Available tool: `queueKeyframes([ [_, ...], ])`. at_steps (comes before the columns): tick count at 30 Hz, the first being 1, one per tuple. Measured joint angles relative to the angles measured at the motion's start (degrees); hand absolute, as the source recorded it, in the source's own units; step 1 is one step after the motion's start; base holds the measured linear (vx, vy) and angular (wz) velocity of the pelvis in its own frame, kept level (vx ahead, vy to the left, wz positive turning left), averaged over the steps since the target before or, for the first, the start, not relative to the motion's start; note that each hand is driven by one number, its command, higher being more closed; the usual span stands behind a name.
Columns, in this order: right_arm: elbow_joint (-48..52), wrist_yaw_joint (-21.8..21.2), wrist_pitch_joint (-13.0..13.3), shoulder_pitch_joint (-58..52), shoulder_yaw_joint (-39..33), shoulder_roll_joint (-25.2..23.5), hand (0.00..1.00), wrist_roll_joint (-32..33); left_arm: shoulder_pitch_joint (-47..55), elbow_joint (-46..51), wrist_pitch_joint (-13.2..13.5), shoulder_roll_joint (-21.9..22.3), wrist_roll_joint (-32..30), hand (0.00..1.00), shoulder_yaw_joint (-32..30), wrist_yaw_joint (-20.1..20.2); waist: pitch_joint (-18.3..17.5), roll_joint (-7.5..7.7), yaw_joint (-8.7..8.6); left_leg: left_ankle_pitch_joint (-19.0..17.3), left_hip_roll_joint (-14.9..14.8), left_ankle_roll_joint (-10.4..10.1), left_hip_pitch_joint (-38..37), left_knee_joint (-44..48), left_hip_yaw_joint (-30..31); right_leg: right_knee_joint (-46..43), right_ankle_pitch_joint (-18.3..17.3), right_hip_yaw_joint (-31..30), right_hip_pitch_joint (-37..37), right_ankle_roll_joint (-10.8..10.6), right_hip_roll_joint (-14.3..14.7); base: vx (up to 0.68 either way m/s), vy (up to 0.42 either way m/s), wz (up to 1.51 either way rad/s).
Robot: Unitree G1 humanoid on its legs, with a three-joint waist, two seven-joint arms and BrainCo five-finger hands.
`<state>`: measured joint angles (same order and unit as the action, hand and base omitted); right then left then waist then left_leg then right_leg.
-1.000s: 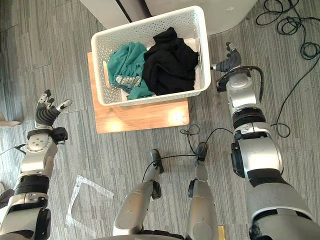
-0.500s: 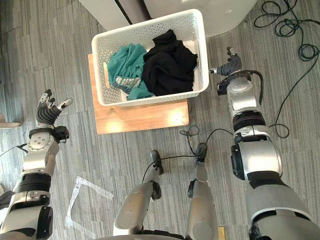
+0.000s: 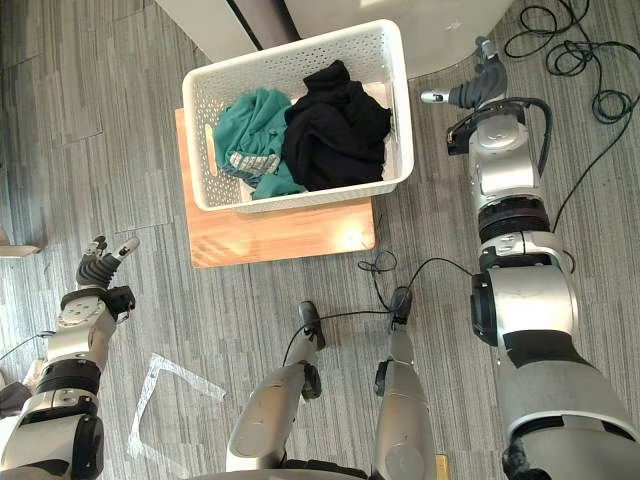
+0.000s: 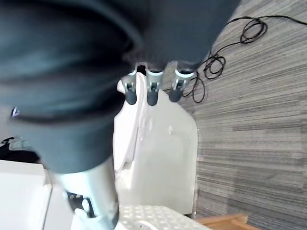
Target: Pick up the laundry basket with both hands and put the clothes into the washing machine.
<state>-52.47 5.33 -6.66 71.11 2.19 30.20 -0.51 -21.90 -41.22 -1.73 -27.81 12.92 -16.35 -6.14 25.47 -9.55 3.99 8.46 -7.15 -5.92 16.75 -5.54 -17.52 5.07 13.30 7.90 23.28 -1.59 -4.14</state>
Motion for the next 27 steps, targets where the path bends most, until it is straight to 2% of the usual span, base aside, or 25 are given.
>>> queueKeyframes([
  [11,-0.01,0.25,0.00,-0.03,1.12,-1.69,0.00,-0.05,-0.38,-2.62,0.89,0.02,-0.01,0.00,0.55,-0.07,0.35,0.53,-0.24,0.00,-0.08,0.00,0.35,-0.02,0.01,0.02,-0.01,-0.04,0.28,0.00,0.09,0.00,0.000,0.00],
  [15,-0.18,-0.09,0.04,-0.27,1.22,-2.91,0.00,-0.05,-0.95,-4.11,0.96,0.02,0.00,0.00,0.92,-0.12,0.81,1.26,-0.20,0.00,-0.05,0.00,0.91,0.00,0.04,-0.02,0.00,-0.09,0.88,0.00,0.07,0.00,0.000,0.00],
  [21,-1.57,-0.31,0.87,-0.89,1.95,-3.67,0.00,-0.05,-1.92,-6.46,1.00,0.03,-0.02,0.00,2.48,-0.15,0.85,1.33,-0.17,0.05,-0.01,0.05,1.31,0.04,0.13,0.01,-0.01,-0.04,1.23,0.00,0.04,0.00,0.011,0.02],
  [27,-2.59,-0.39,1.34,-1.91,3.49,-6.43,0.00,-0.16,-2.06,-8.50,0.99,0.14,-0.01,0.00,3.46,-0.24,0.88,1.37,-0.15,0.06,-0.10,0.05,1.32,0.00,0.16,-0.04,-0.04,-0.10,1.25,0.00,0.13,0.00,0.000,0.00],
])
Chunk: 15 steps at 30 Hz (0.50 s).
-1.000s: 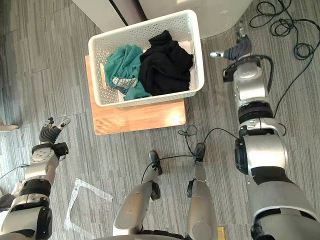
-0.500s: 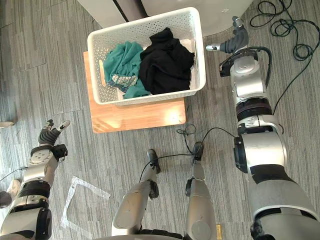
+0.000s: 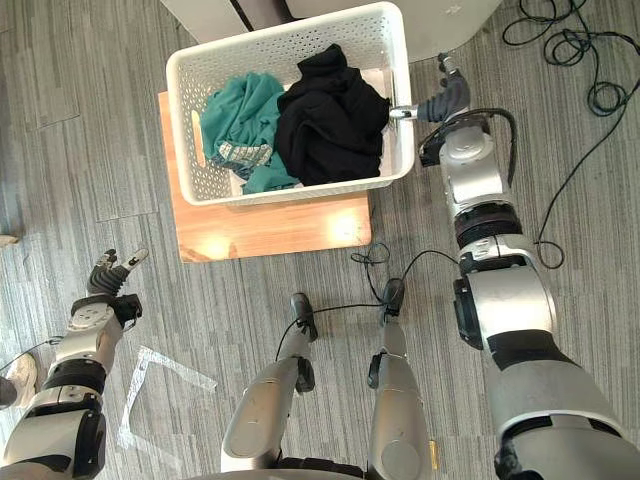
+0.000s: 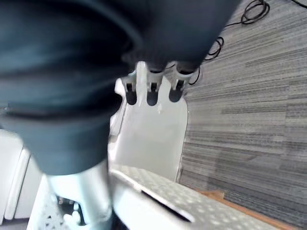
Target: Pick up the laundry basket with both hands and put the clothes into the washing machine.
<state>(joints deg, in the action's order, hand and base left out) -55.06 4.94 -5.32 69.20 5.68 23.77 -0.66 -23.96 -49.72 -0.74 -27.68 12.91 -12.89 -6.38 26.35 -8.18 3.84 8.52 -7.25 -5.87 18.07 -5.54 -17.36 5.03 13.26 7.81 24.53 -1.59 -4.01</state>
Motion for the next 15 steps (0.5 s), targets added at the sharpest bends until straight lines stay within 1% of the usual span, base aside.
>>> queueKeyframes([
  [2,-0.05,0.05,0.08,-0.39,0.23,-0.86,0.00,-0.07,-0.09,-0.62,-0.02,0.08,-0.01,0.00,0.05,-0.07,0.18,0.29,-0.03,0.00,0.01,0.00,0.01,-0.05,0.05,-0.06,-0.01,-0.03,0.04,0.00,-0.01,0.00,0.000,0.00],
  [6,-0.11,0.11,0.45,-0.66,0.98,-0.91,0.00,-0.10,-0.43,-1.06,-0.01,0.38,-0.01,0.00,1.45,-0.19,0.44,0.96,-0.03,0.00,0.04,0.00,0.13,-0.15,0.13,-0.18,-0.02,-0.01,0.19,-0.02,-0.05,0.00,0.000,0.00],
  [9,-0.29,0.09,1.50,-1.03,0.97,-0.96,0.00,-0.40,-1.09,-2.09,-0.05,0.94,-0.01,0.00,1.56,-0.21,0.38,1.46,-0.06,0.07,0.06,0.07,0.42,0.00,0.12,-0.57,-0.04,-0.02,0.68,-0.03,-0.08,0.00,0.000,0.00],
  [15,-0.40,0.05,1.69,-1.96,0.92,-1.08,0.00,-1.84,-2.16,-2.09,-0.05,1.84,0.05,0.00,1.62,-0.61,0.38,1.46,-0.02,0.46,0.09,0.19,0.31,0.00,0.42,-1.67,-0.42,0.07,0.81,-0.06,-0.21,-0.01,0.011,0.03],
])
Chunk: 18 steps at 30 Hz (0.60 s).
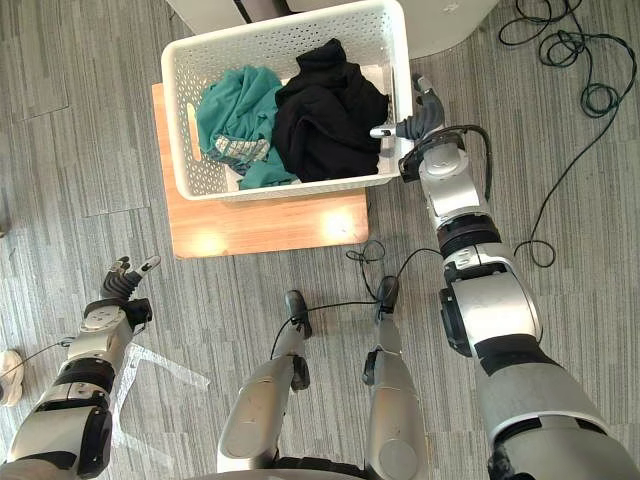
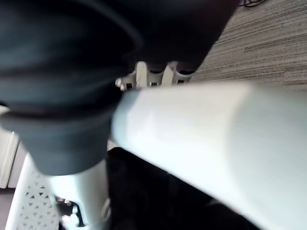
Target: Pick up the laundry basket with both hands and put the clothes into the washing machine.
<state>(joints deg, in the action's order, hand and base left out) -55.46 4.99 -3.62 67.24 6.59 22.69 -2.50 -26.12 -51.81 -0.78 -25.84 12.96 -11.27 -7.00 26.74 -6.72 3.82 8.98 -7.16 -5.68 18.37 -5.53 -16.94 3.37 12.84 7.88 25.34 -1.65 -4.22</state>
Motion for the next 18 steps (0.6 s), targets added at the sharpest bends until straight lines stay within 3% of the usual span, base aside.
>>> queueKeyframes([
  [10,-0.27,0.35,0.71,-2.46,-0.40,-1.89,0.00,-0.33,-5.46,1.59,0.17,-0.02,4.95,0.00,0.13,-3.37,-0.12,0.24,-0.36,0.21,-0.03,0.03,-0.63,-0.31,0.07,-1.28,-0.40,-0.22,-0.01,0.24,-0.06,-0.02,0.004,0.00],
  [18,0.23,1.21,0.89,-2.70,-1.18,-3.80,0.00,-0.30,-9.50,5.42,1.96,-0.05,9.08,0.00,-0.17,-6.30,-0.14,0.29,-1.55,0.21,0.00,0.02,-0.93,0.01,-0.61,-1.28,-0.39,-0.78,0.03,0.25,0.00,0.00,0.007,-0.04],
])
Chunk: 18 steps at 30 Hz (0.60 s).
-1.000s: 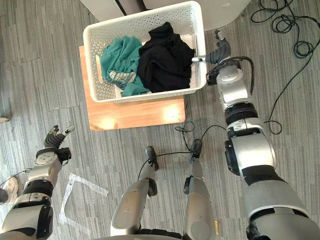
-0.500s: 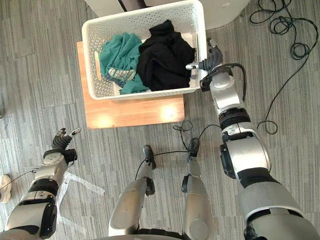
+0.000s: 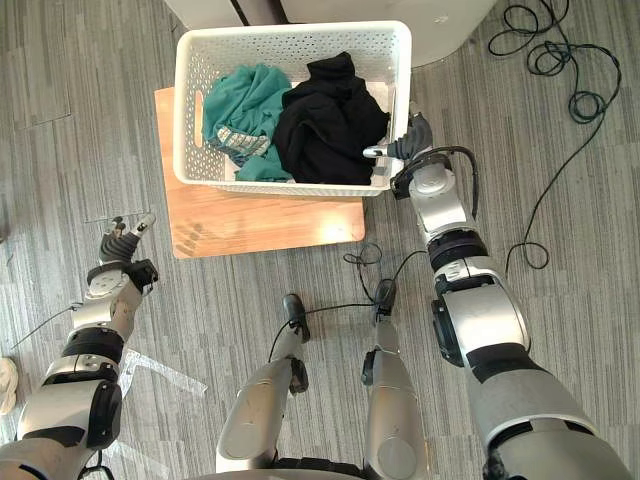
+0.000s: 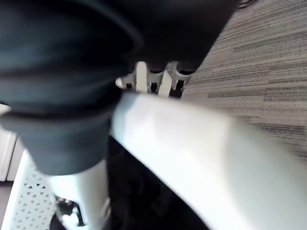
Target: Pick up the laundry basket with both hands and put the clothes into the washing machine.
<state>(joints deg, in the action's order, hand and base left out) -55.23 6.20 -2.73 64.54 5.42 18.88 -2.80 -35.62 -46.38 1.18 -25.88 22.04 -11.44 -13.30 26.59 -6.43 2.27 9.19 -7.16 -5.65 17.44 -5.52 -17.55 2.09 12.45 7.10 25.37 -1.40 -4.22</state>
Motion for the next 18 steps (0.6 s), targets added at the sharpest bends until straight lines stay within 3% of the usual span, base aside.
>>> queueKeyframes([
  [12,1.44,0.56,0.09,-0.97,-1.05,-0.29,0.00,0.06,-3.07,3.30,1.37,-0.68,3.54,0.00,-0.46,-3.23,-0.01,-0.07,0.22,-0.03,0.03,-0.03,0.24,-0.05,0.17,0.00,-0.03,0.07,0.18,0.02,-0.01,0.00,0.000,0.00],
  [13,2.52,0.92,0.06,-1.50,-0.93,-0.24,0.00,0.05,-4.29,3.24,0.88,-2.17,3.87,0.00,-0.49,-3.24,-0.01,-0.06,0.17,-0.03,-0.01,-0.03,0.42,-0.04,0.16,-0.02,-0.04,0.11,0.35,0.04,0.04,0.00,0.000,0.00],
  [14,5.08,1.42,0.08,-2.28,-0.80,-0.08,0.00,0.16,-10.03,0.96,0.68,-8.08,4.83,0.00,0.32,-3.10,0.00,0.02,-0.01,0.15,-0.05,-0.19,1.31,0.01,0.19,-0.46,-0.02,0.17,1.45,0.06,0.06,0.00,0.000,0.00],
  [16,5.66,1.37,0.08,-2.03,-0.92,-0.71,0.00,0.45,-13.46,-2.19,1.62,-12.75,4.80,0.00,1.97,-2.98,-0.01,0.07,-0.11,0.53,0.05,-0.01,1.93,-0.02,-0.09,-1.11,-0.08,-0.28,2.51,0.10,0.06,-0.01,0.000,-0.08],
  [18,6.08,1.29,0.16,-2.00,-0.83,-1.09,0.00,0.48,-14.18,-2.65,1.88,-14.07,4.39,0.00,1.29,-2.40,-0.01,0.07,-0.16,0.53,0.19,-0.01,1.62,-0.02,-0.95,-1.22,-0.07,-1.17,2.75,0.10,-0.10,-0.02,0.008,-0.17],
])
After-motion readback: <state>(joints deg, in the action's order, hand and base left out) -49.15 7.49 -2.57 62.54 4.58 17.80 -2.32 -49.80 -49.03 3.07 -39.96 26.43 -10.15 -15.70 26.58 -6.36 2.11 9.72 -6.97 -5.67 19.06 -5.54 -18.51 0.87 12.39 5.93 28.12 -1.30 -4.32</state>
